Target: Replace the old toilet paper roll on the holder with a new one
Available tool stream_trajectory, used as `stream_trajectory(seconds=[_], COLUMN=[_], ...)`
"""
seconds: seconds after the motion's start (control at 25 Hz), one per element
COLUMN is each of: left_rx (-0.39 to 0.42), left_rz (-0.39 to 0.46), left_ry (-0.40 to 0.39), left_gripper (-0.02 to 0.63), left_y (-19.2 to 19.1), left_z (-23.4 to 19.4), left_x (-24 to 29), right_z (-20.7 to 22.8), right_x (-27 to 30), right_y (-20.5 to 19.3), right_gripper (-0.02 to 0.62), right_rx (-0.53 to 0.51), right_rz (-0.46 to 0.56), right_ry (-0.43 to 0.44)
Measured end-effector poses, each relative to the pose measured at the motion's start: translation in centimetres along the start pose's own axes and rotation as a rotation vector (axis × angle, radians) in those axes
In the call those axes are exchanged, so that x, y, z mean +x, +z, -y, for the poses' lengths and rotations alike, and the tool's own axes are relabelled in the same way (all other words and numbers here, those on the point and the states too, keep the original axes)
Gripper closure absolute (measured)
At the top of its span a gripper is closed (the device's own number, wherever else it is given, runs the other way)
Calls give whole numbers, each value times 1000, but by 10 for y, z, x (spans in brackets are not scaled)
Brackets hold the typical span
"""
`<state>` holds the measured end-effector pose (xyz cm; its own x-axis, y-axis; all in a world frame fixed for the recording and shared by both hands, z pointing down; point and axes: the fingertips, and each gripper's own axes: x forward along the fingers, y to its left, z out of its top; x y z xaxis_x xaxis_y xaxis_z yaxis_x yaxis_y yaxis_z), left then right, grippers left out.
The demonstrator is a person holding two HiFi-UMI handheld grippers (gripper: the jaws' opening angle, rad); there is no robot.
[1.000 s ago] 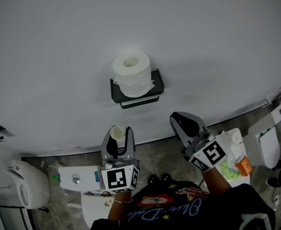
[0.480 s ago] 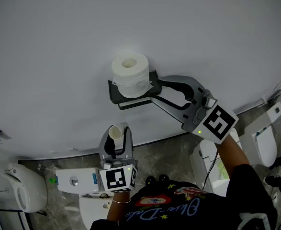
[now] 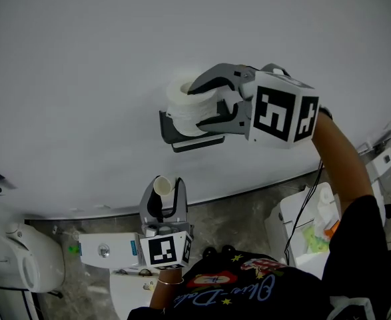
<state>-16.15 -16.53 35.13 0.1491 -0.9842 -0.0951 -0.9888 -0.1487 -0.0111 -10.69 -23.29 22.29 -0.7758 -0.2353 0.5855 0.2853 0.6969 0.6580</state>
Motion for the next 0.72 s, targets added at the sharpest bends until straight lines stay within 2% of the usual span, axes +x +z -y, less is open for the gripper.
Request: stream_trajectory(seconds=[0.16,0.28,0.72], left_rx=[-11,-15,-27], left_rz=[6,4,-4], left_ry=[26,43,71], left_gripper=[417,417,417], left_y=[-1,-2,-3], left_z=[-6,-12,-22], left_x=[-4,-6,-9], right_z=[0,3,1], right_x=[8,15,29], right_y=[-10,-16,-32], right_gripper=[387,387,385], right_rx=[-61,-79,88], right_rz=[-138,-217,-294], right_ry=[123,178,323])
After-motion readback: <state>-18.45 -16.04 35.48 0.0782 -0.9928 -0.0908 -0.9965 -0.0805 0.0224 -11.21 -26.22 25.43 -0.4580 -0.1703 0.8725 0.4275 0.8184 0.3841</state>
